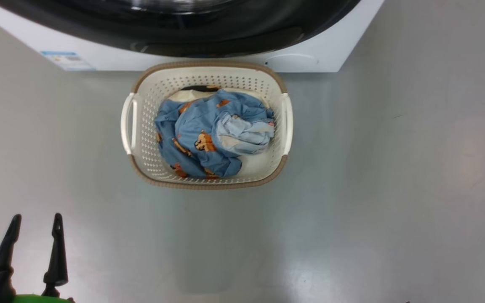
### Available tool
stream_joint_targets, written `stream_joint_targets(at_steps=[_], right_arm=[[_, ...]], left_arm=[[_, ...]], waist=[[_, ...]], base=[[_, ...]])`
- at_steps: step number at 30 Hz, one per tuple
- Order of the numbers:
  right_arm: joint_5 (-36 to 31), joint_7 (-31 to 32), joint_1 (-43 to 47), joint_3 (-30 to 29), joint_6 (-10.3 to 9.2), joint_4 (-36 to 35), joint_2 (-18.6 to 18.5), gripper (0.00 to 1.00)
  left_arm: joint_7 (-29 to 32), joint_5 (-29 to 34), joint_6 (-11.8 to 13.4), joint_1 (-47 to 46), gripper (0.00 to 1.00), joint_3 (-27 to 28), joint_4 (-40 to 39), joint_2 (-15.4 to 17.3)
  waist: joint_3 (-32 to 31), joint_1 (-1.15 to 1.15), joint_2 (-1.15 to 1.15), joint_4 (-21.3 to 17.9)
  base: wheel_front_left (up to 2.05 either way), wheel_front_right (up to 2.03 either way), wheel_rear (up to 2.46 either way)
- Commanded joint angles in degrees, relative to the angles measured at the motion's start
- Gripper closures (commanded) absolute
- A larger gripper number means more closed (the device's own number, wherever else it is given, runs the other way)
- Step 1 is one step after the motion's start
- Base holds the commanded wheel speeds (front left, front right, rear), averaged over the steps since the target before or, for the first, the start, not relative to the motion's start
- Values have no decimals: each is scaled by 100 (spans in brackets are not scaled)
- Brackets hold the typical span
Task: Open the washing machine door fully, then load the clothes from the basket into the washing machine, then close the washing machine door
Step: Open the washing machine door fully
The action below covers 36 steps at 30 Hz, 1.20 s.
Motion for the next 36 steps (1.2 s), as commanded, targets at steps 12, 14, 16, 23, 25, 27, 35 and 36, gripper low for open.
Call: stream_joint_targets(at_steps=[12,14,16,23,25,27,35,36], right_arm=[[-189,870,-864,540,10,26,-70,100],[-206,977,-954,621,10,44,-52,100],[-266,1049,-1025,709,10,49,-40,100],[-384,1259,-1207,975,10,-10,48,100],[-420,1292,-1257,1026,10,1,52,100],[-452,1316,-1320,1071,10,25,57,100],[-570,1451,-1511,1289,10,118,64,100],[-576,1462,-1541,1303,10,140,61,100]], left_arm=[[-37,-14,-8,-195,0,23,-121,64],[-37,-14,-8,-208,0,13,-109,52],[-37,-15,-8,-233,0,18,-99,39],[-37,-4,-9,-334,0,-29,-74,0],[-37,-7,-9,-357,0,-15,-75,-15],[-37,-13,-9,-368,0,-22,-75,-24],[-37,-16,-9,-361,0,-69,-23,-53],[-37,-16,-9,-358,0,-88,-17,-54]], waist=[[356,0,0,357],[390,0,0,389],[422,0,0,412],[521,0,0,530],[543,0,0,571],[567,0,0,612],[587,0,0,744],[583,0,0,763]], base=[[0,0,0],[0,0,0],[0,0,0],[0,0,0],[0,0,0],[0,0,0],[0,0,0],[0,0,0]])
